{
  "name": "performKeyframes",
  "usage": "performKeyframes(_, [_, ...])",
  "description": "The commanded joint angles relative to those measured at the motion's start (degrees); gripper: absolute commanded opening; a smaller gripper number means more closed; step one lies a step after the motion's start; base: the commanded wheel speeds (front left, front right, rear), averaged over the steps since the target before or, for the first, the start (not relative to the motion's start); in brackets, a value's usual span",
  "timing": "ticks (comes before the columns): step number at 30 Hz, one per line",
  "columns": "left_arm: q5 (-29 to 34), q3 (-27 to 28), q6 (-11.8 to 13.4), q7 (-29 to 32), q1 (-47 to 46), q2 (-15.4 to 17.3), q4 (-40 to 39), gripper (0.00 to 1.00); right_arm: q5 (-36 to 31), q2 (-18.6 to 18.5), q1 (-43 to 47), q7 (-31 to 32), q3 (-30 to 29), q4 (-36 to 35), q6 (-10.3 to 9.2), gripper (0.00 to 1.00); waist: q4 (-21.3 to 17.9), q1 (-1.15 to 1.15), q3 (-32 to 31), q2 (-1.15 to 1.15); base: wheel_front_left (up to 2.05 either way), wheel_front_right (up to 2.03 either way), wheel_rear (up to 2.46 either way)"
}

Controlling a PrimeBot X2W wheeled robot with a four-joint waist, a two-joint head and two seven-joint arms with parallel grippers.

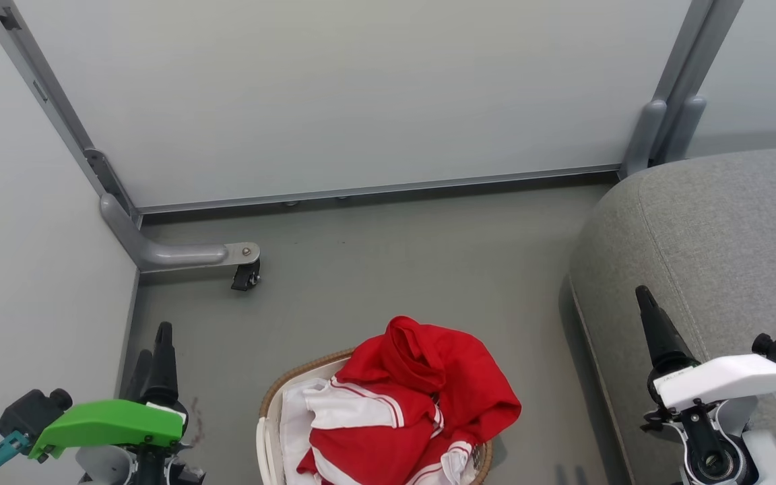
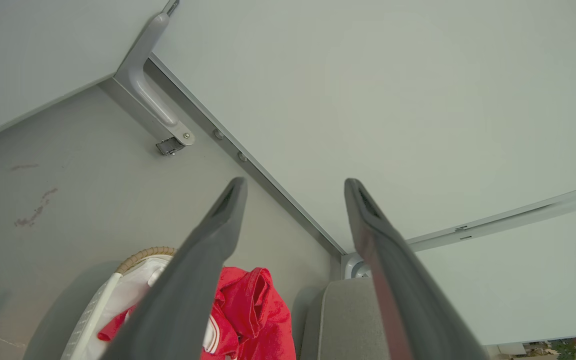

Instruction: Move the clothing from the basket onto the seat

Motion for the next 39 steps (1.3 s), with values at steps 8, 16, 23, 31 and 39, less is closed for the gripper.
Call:
performKeyframes(8, [9.6,-2.6,1.6,-2.1,-1.6,1.7,-0.6,1.0,-10.1,-0.9,-1.8,-2.2,1.1,0.5,0.01,1.0,0.2,0.0,-0.1,0.0,0.0,0.0,0.0])
performKeyframes(16, [15.9,-4.9,2.5,-3.7,-1.1,2.5,-0.4,1.0,-17.0,-1.0,-1.6,-3.8,1.8,1.5,0.01,1.0,0.2,0.0,-0.2,0.0,0.0,0.0,0.0])
performKeyframes(23, [20.7,-6.2,3.1,-4.9,-0.8,2.9,-0.6,1.0,-22.6,-1.0,-1.6,-5.0,2.7,2.5,0.01,1.0,0.3,0.0,-0.2,0.0,0.0,0.0,0.0])
performKeyframes(31, [26.1,-7.6,3.4,-6.3,-0.6,3.2,-0.5,1.0,-28.7,-1.0,-1.9,-6.4,2.8,4.1,0.01,1.0,0.4,0.0,-0.3,0.0,0.0,0.0,0.0])
performKeyframes(39, [31.1,-8.4,3.9,-7.6,-0.3,3.3,-0.7,1.0,-34.7,-0.6,-1.6,-7.7,2.4,4.6,0.01,1.0,0.4,0.0,-0.4,0.0,0.0,0.0,0.0])
